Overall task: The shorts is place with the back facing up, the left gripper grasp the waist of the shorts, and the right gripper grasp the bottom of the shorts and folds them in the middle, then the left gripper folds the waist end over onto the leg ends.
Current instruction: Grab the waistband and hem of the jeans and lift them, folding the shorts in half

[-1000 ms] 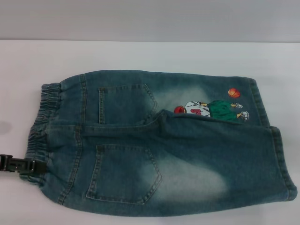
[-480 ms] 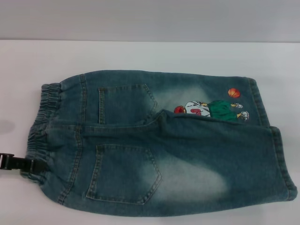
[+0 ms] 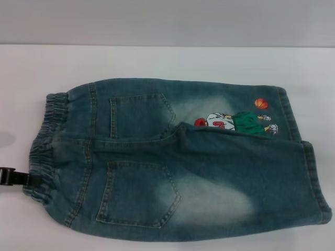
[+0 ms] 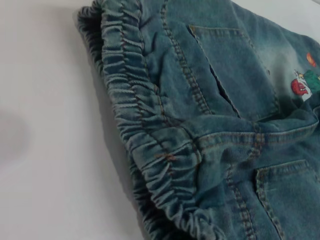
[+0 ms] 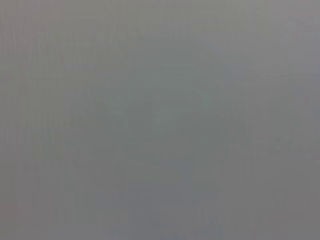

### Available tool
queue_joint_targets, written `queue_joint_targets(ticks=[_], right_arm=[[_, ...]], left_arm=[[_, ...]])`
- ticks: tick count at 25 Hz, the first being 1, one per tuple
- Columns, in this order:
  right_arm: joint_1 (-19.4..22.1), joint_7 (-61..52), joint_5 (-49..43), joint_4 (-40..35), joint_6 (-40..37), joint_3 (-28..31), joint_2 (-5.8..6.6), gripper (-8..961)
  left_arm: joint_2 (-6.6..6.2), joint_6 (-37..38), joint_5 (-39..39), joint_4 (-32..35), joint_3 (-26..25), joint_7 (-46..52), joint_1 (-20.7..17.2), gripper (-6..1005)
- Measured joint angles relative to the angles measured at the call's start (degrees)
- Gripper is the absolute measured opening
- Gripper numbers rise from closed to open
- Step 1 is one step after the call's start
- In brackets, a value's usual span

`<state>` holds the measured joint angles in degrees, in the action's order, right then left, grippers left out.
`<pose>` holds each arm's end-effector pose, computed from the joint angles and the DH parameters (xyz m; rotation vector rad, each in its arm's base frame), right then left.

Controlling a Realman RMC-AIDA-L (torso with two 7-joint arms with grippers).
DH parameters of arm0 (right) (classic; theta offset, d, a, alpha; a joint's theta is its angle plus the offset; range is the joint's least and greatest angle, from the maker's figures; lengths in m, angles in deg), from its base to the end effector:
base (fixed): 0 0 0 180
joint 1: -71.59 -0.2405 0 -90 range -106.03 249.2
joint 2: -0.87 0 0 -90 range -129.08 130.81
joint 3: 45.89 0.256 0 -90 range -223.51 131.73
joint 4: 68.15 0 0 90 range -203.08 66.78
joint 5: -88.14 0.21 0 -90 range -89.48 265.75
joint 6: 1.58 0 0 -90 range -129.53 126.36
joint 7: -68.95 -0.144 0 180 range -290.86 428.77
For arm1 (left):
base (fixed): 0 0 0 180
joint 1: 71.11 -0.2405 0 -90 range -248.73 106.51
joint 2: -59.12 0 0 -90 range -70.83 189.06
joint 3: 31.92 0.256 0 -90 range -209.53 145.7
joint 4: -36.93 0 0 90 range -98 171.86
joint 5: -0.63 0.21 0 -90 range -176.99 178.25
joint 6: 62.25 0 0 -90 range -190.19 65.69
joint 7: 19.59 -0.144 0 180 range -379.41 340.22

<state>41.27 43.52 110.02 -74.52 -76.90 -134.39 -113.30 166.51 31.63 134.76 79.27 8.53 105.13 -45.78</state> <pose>0.3251 0.3690 0.0923 -1.2495 0.5069 1.0243 -0.3506 0.2965 0.0800 -2.3808 -1.7114 -0.1413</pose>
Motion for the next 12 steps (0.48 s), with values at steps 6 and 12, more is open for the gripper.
queue_joint_targets(ticks=[6, 12], right_arm=[[0.0, 0.3, -0.1, -0.1, 0.0, 0.0, 0.0, 587], [0.3, -3.7, -2.1, -2.1, 0.0, -0.6, 0.58, 588]], left_arm=[[0.06, -0.1, 0.0, 0.0, -0.5, -0.1, 0.1, 170], [0.95, -1.8, -0.6, 0.3, -1.7, -0.6, 0.1, 45]])
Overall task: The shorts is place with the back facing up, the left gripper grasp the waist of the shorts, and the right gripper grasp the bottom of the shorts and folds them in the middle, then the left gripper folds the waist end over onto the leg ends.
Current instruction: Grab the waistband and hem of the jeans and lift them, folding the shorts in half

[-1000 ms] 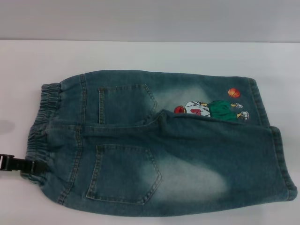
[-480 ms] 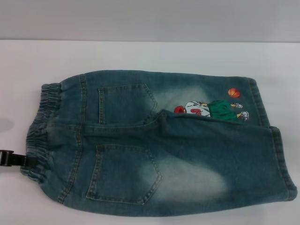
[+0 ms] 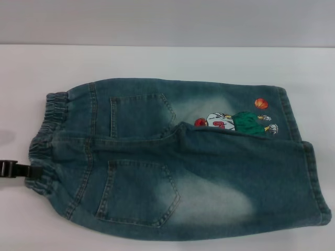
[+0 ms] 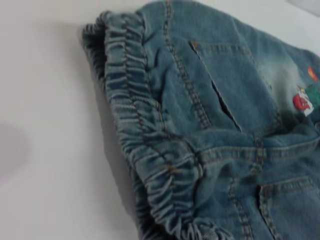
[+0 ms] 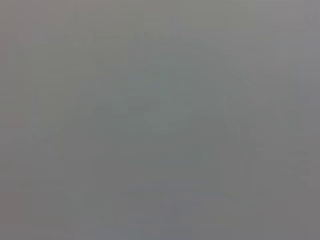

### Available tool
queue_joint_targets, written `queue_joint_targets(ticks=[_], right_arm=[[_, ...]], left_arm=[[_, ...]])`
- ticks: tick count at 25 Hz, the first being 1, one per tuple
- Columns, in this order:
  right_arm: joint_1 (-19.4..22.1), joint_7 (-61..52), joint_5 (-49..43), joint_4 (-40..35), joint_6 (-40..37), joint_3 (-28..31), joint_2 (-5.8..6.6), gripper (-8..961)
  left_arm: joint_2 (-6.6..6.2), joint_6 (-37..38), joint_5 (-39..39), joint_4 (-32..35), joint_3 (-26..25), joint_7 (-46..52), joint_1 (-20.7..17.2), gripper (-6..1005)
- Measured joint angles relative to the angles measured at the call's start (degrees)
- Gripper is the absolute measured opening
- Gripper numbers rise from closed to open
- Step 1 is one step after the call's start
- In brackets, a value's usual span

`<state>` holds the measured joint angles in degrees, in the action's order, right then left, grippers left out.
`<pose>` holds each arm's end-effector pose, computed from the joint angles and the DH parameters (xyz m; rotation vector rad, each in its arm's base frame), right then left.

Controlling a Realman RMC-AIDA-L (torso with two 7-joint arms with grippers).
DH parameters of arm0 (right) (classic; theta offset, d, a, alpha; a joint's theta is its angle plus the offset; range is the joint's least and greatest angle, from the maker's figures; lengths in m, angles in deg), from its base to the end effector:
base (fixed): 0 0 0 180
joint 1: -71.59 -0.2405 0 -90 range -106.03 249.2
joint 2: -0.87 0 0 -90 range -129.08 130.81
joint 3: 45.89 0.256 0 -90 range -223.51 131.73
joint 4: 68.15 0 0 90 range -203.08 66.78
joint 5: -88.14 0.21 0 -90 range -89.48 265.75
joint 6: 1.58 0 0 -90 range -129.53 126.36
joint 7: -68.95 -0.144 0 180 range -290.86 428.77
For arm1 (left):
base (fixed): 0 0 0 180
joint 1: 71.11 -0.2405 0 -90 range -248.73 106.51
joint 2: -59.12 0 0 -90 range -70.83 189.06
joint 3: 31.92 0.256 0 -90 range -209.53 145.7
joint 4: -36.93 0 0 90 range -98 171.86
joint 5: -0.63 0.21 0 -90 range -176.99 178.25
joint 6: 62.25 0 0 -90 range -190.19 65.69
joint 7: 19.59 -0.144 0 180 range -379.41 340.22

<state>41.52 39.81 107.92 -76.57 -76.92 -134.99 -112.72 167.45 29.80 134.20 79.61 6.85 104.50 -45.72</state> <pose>0.3157 0.3735 0.0938 -1.2860 0.5117 1.0970 -0.3498 0.3017 0.0783 -2.3510 -1.6845 -0.1955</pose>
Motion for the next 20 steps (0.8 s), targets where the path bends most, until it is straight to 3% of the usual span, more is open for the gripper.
queue_joint_targets(ticks=[3, 7, 11, 15, 20], right_arm=[[0.4, -8.5, -6.8, -2.7, 0.0, 0.0, 1.9, 588], [-0.1, -27.2, -22.6, -6.4, -0.8, 0.4, 6.84, 588], [-2.0, -39.1, -37.5, -10.4, -2.9, 1.3, 10.83, 587], [-4.6, -48.7, -55.8, -13.1, -7.8, 7.5, 12.84, 586], [-9.0, -59.4, -83.4, -16.6, -20.0, 18.3, 14.74, 586]], left_arm=[[1.01, -1.0, 0.0, 0.4, -2.0, -1.1, 0.1, 47], [2.09, -1.4, 0.0, 0.5, -4.9, -3.0, 0.2, 48], [3.07, -2.0, -0.1, 0.4, -6.3, -5.1, 0.2, 50], [3.7, -2.7, -0.2, 0.3, -7.5, -6.3, 0.1, 51], [4.15, -2.5, -0.8, 0.3, -8.0, -6.8, 0.0, 53]])
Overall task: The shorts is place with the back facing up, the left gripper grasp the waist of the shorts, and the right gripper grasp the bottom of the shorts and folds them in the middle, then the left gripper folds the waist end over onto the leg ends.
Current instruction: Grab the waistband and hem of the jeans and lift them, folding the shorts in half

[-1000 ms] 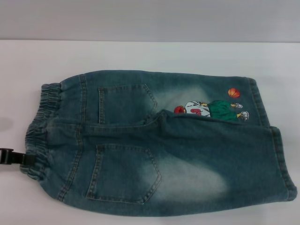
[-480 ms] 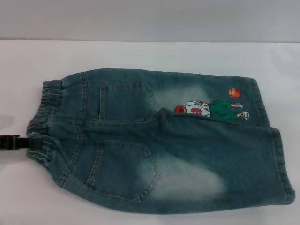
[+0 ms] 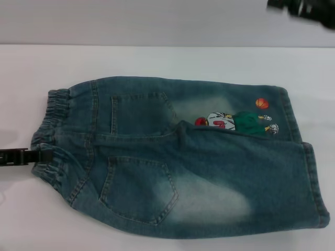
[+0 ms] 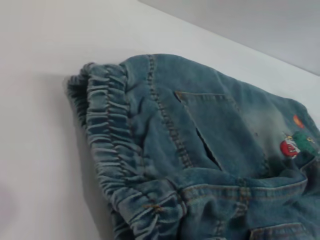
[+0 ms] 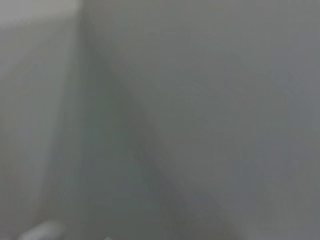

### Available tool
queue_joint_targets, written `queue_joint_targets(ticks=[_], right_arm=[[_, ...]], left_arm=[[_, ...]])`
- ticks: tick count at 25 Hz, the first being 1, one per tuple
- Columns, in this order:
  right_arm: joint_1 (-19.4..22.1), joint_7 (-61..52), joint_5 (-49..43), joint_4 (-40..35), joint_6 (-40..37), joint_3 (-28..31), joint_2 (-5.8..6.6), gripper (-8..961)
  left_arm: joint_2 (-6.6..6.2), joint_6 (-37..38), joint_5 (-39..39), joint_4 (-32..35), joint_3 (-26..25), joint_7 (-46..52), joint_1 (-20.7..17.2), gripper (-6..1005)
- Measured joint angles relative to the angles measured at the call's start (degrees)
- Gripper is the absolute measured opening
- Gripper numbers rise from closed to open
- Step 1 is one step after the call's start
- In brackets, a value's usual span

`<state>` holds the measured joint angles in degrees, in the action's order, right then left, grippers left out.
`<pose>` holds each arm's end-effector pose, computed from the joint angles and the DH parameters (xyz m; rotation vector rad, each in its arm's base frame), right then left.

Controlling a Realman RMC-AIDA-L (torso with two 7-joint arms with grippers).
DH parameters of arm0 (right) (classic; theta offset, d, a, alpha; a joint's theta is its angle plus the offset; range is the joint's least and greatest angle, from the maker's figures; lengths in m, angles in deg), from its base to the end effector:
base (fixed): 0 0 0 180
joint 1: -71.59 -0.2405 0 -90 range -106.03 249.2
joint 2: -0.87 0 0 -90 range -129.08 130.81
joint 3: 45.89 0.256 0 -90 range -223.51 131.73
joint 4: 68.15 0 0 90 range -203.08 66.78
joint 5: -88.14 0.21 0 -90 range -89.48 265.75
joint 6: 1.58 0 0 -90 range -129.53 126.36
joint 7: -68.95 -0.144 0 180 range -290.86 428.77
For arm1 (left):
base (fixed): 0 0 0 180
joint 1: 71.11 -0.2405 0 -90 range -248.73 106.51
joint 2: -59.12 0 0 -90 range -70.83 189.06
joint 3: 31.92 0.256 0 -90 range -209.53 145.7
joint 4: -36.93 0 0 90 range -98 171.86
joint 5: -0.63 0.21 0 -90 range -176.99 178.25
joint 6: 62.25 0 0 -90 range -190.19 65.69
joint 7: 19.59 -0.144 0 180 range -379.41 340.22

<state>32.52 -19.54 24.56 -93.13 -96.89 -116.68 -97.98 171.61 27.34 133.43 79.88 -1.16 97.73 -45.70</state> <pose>0.1931 0.3825 0.1038 -2.7118 0.5674 1.2131 -0.3462 0.3058 0.0654 -2.3210 -1.5779 -0.3841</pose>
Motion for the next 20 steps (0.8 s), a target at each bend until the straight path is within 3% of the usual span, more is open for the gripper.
queue_joint_targets(ticks=[4, 9, 20], right_arm=[[-2.9, -1.2, -15.7, -1.3, -10.2, 6.0, 1.34, 587], [-4.3, -1.3, -29.4, -3.8, -18.1, 9.2, 1.79, 587], [-4.4, -2.8, -51.1, -4.8, -20.0, 9.4, 1.35, 587]], left_arm=[[0.12, 0.3, -0.2, 0.2, 0.0, -0.4, 0.0, 55], [0.15, 0.1, -1.0, 0.2, 0.0, -0.5, 0.3, 57], [0.26, -0.2, -2.1, 0.2, 0.0, -0.5, 0.8, 61]])
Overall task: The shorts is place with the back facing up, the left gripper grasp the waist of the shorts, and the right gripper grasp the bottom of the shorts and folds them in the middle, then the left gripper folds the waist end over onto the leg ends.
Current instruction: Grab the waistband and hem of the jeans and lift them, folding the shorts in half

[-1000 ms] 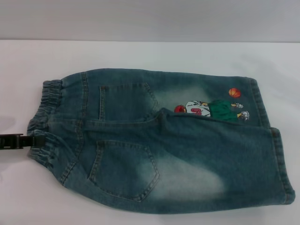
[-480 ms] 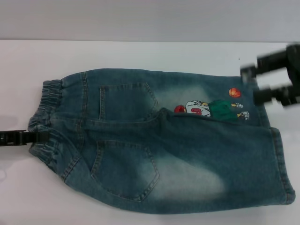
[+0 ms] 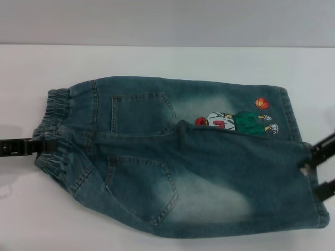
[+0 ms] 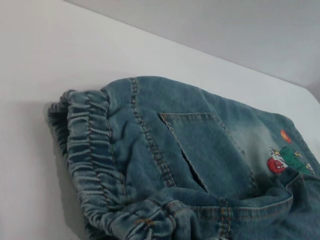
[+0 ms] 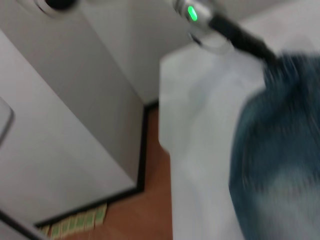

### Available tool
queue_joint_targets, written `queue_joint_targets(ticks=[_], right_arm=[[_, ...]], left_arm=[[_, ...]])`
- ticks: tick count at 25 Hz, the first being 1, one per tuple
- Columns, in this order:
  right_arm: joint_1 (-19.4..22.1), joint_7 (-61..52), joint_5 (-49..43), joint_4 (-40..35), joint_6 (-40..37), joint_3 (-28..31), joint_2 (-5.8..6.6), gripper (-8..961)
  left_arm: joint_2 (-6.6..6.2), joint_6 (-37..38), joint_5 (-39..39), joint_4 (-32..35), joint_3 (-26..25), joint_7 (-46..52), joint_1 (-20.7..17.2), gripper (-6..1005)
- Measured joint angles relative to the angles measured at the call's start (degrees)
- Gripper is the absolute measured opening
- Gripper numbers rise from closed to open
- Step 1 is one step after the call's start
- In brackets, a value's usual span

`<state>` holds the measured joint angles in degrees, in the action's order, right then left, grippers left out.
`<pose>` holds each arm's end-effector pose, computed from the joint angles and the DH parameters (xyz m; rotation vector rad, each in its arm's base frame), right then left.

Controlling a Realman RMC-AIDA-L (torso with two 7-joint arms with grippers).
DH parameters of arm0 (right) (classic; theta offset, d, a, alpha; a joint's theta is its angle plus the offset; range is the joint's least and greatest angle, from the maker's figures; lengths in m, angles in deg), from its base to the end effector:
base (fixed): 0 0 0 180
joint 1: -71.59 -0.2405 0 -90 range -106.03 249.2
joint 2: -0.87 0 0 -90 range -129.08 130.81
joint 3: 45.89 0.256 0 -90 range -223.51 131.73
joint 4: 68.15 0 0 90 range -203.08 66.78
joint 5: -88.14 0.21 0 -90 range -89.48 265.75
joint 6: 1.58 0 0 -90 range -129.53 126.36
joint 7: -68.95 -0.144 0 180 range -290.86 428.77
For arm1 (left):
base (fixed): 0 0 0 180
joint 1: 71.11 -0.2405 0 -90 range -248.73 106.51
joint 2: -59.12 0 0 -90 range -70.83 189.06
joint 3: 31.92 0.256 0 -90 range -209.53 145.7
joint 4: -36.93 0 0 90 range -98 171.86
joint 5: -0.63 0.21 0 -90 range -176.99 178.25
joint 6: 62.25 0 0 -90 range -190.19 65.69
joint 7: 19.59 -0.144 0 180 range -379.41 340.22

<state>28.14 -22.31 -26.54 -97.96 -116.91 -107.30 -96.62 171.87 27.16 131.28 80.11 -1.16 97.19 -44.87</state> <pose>0.2328 0.3307 0.0965 2.7879 -0.5062 -0.1712 -0.3370 0.3143 0.0660 -2.3328 -1.5353 -0.4384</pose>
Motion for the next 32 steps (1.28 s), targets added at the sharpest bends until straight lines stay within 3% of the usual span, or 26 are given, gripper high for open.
queue_joint_targets(ticks=[5, 13, 14, 32], right_arm=[[0.5, -0.2, -6.0, 0.3, 0.6, -0.5, -0.58, 588], [2.2, -2.5, -18.6, -2.4, 3.7, -0.5, -3.67, 587], [2.2, -2.8, -19.8, -2.5, 4.4, -0.5, -3.95, 586], [2.4, -5.2, -26.9, -2.6, 8.6, -0.4, -4.49, 585]], left_arm=[[0.05, -0.1, -0.1, 0.0, 0.0, 0.0, 0.0, 63], [0.72, -0.4, -0.2, -0.1, 0.0, 0.0, 0.0, 67], [1.36, -0.7, -0.3, 0.0, 0.0, -0.3, 0.1, 67], [1.49, -0.9, -0.3, 0.0, 0.1, -0.6, 0.1, 74]])
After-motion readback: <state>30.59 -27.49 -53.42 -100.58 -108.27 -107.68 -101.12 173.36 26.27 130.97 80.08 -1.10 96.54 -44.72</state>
